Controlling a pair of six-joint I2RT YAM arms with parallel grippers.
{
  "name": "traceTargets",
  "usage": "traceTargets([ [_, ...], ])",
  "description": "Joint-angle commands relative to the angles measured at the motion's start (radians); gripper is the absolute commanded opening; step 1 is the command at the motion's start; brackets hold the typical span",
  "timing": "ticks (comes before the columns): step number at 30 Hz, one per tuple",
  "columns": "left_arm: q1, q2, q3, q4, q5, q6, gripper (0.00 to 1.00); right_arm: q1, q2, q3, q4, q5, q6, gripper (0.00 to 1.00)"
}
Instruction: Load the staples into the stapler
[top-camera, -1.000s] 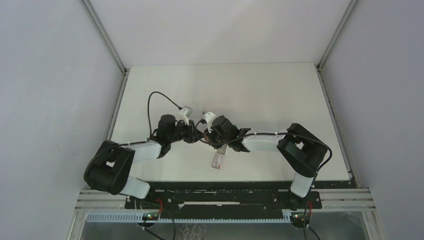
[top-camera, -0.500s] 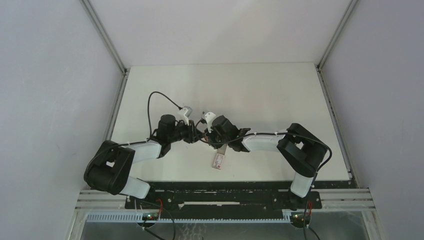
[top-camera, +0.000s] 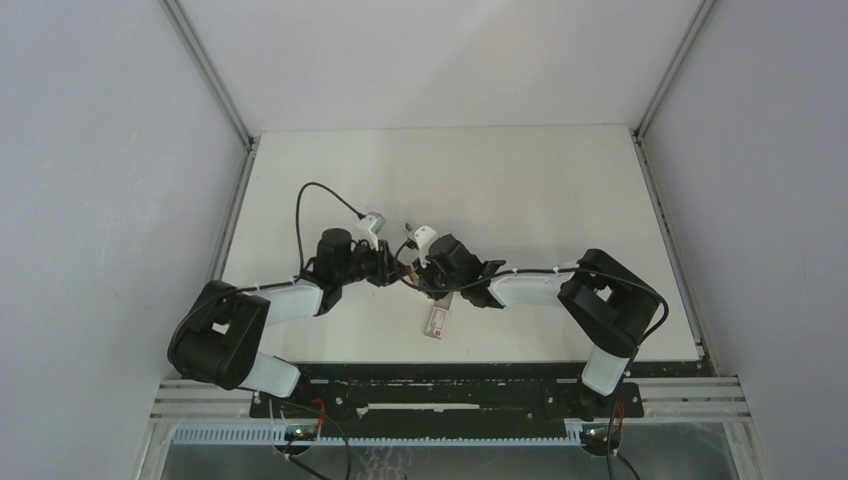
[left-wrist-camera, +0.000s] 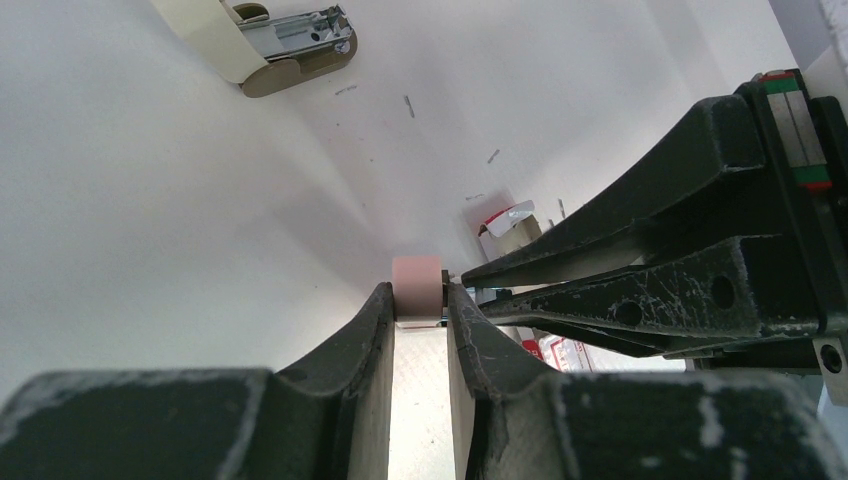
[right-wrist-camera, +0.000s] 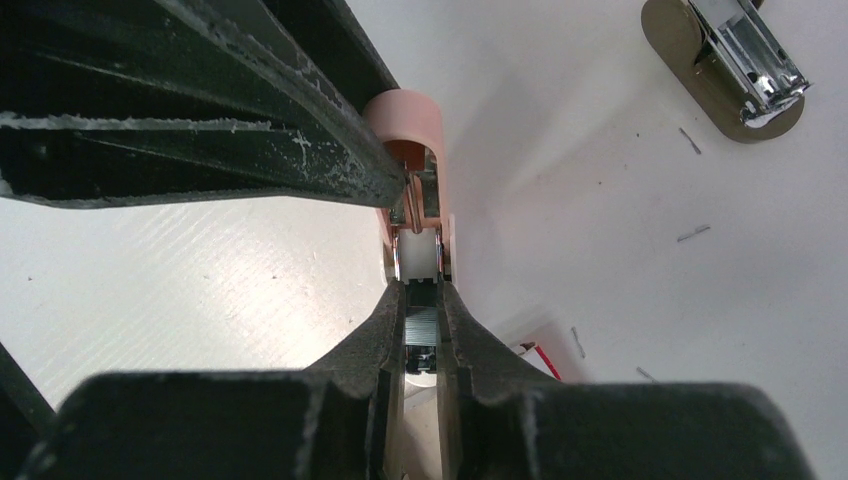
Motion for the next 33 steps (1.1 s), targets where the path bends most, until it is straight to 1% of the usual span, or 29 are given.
traceTargets([
  [1, -0.006, -0.012, 0.046, -0.002, -0.017, 0.027, 0.16, 0.0, -0.025, -0.032, -0.032, 0.013, 0.024, 0.04],
  [7, -0.006, -0.012, 0.047, -0.003, -0.017, 0.028, 0.15, 0.0, -0.021, -0.034, -0.027, 0.001, 0.036, 0.04],
  [11, -0.006, -0.012, 0.046, -0.002, -0.017, 0.028, 0.15, 0.0, -0.021, -0.034, -0.024, -0.001, 0.045, 0.07],
  [20, -0.007, -0.011, 0.048, -0.003, -0.017, 0.03, 0.15, -0.024, -0.082, -0.034, -0.025, -0.036, 0.063, 0.32],
  [25, -0.006, -0.012, 0.048, -0.003, -0.014, 0.033, 0.15, -0.048, -0.142, -0.034, -0.03, -0.076, 0.075, 0.39],
  [28, -0.007, -0.013, 0.048, -0.002, -0.006, 0.036, 0.15, -0.068, -0.171, -0.034, -0.033, -0.104, 0.092, 0.41],
  [33, -0.006, -0.014, 0.047, 0.0, -0.002, 0.036, 0.15, -0.099, -0.147, 0.004, -0.072, -0.138, 0.111, 0.35],
])
